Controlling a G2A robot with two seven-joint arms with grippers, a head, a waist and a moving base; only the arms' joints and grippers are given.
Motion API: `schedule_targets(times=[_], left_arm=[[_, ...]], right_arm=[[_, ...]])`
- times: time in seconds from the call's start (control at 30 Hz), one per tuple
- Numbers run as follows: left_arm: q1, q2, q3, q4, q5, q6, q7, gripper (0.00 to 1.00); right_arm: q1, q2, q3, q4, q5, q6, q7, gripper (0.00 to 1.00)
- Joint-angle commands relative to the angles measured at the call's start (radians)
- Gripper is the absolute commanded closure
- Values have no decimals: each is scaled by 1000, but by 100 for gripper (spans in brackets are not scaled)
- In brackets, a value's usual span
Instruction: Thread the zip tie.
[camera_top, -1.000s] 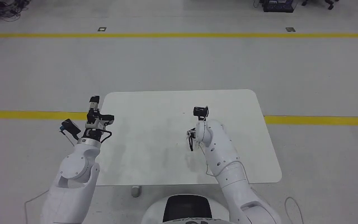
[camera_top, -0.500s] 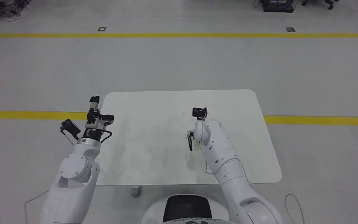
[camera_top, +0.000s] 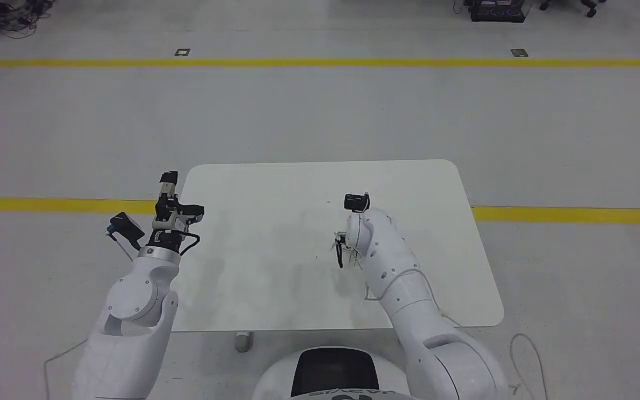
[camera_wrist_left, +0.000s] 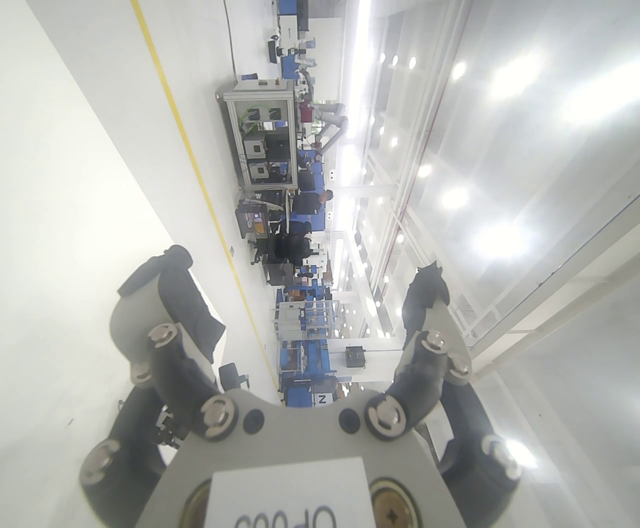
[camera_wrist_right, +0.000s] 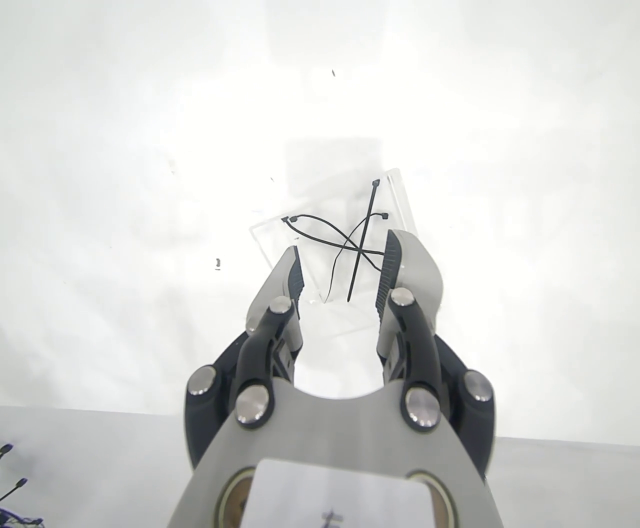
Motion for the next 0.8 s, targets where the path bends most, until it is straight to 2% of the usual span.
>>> schedule_targets(times=[0.0, 0.77], left_arm=[[0, 0, 0, 0, 0, 0, 0, 0], [0, 0, 0, 0, 0, 0, 0, 0]], right_arm=[[10, -3, 9, 24, 0, 0, -16, 67], [124, -14, 73, 260, 0, 0, -150, 72]])
